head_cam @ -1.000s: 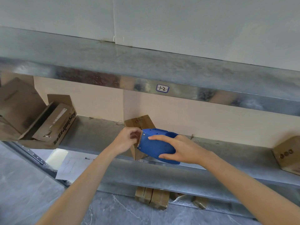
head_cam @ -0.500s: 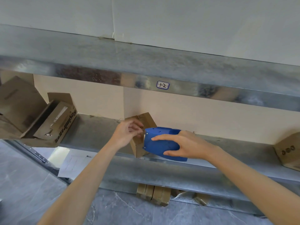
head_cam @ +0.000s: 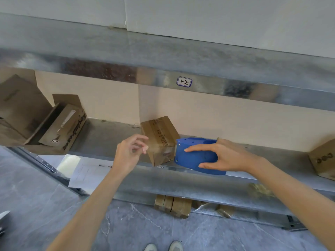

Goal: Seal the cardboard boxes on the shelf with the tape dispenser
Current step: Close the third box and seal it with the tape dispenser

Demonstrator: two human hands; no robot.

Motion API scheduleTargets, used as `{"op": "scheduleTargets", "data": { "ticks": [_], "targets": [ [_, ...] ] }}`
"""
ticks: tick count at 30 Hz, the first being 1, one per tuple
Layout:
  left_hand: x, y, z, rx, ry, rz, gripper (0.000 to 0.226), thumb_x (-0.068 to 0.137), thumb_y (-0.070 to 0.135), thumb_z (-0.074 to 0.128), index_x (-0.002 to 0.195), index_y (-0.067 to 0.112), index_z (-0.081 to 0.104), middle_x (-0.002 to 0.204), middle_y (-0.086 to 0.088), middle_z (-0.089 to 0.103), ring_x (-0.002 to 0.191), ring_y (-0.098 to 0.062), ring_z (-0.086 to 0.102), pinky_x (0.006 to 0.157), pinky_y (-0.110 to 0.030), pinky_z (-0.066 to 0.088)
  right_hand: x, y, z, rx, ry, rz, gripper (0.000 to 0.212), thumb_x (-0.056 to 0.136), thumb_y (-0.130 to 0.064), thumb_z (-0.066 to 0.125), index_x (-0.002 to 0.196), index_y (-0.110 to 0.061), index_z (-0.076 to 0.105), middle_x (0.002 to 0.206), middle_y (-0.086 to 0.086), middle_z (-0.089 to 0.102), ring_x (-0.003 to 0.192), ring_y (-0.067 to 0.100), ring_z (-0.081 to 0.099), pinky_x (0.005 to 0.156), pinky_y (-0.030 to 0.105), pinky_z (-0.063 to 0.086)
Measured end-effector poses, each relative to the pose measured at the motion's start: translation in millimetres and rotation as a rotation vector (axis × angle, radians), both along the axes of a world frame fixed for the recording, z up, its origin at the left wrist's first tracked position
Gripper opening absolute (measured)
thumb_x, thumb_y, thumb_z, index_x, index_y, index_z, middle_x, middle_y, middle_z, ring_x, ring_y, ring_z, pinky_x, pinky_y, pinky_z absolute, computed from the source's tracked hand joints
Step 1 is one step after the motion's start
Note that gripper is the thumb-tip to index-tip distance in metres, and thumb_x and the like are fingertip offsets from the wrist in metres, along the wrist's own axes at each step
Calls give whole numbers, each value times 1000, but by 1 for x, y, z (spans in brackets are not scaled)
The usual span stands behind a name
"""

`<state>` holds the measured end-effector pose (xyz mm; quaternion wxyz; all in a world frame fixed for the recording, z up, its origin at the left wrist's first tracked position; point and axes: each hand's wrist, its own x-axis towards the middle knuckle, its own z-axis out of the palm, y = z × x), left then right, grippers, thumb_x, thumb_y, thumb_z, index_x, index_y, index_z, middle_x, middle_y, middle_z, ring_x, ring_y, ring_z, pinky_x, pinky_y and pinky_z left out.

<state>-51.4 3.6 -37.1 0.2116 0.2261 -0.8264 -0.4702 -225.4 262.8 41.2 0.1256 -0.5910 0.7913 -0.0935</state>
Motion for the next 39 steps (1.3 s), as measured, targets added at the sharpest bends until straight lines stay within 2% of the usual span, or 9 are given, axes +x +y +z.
{"op": "scheduleTargets", "data": {
  "ticks": [7, 12, 14, 20, 24, 28, 31, 36, 39],
  "targets": [
    [4, 11, -19, -74, 42, 36, 37, 85, -4, 71, 109, 25, 71, 83, 10, 72, 73, 1, 67, 77, -14, 51, 7, -6, -2, 51, 26, -16, 51, 95, -46, 59, 139, -57, 39, 45, -3, 33, 61, -5, 48, 55, 15, 35],
    [5, 12, -32, -168, 101, 8, 42, 85, -5, 71, 122, 15, 70, 139, 8, 53, 74, -2, 67, 79, -3, 44, 7, -8, -7, 72, 34, -11, 49, 95, -45, 59, 138, -58, 39, 58, -20, 55, 62, -2, 49, 52, 14, 30],
    [3, 10, -37, -205, 116, -1, 43, 87, -6, 68, 125, 14, 69, 137, 6, 56, 81, -4, 66, 81, -3, 44, 8, -9, -9, 70, 30, -25, 50, 95, -45, 59, 139, -57, 39, 48, -3, 45, 67, -9, 48, 53, 14, 31],
    [-3, 11, -60, -221, 186, -7, 39, 92, -9, 61, 125, 11, 68, 128, 3, 66, 108, -12, 67, 96, -18, 51, 7, -10, -17, 66, 40, -45, 51, 94, -45, 60, 140, -55, 41, 46, -3, 35, 62, -2, 49, 51, 17, 29],
    [-6, 13, -74, -249, 237, 14, 41, 91, -9, 61, 126, 11, 67, 129, 1, 66, 105, -12, 67, 95, -30, 54, 7, -12, -21, 69, 70, -50, 51, 95, -46, 59, 141, -56, 39, 48, -3, 37, 48, 13, 41, 51, 17, 28],
    [-8, 18, -78, -263, 259, 41, 39, 90, -12, 62, 122, 10, 67, 126, 4, 63, 87, -4, 62, 85, -16, 50, 6, -11, -23, 56, 94, -49, 50, 95, -46, 57, 140, -57, 37, 51, -5, 40, 47, 11, 35, 51, 16, 25],
    [-9, 20, -81, -263, 252, 57, 36, 89, -6, 66, 118, 14, 64, 122, 10, 63, 83, -4, 62, 81, -30, 54, 7, -11, -29, 51, 86, -50, 51, 95, -47, 57, 140, -57, 37, 52, -2, 44, 48, 13, 36, 54, 20, 33],
    [-17, 14, -81, -452, 137, 126, 44, 75, 5, 78, 114, 20, 64, 110, 7, 68, 99, -7, 55, 82, -26, 37, 7, -11, -30, 66, 66, -72, 52, 95, -47, 57, 141, -58, 36, 52, -4, 39, 53, 13, 39, 65, 28, 46],
    [-21, 9, -81, -492, 181, 92, 37, 77, 5, 74, 111, 12, 65, 114, -1, 68, 114, -16, 57, 99, -35, 42, 7, -11, -29, 83, 69, -70, 52, 96, -47, 55, 141, -59, 33, 57, -3, 47, 61, 16, 47, 69, 28, 46]
  ]
}}
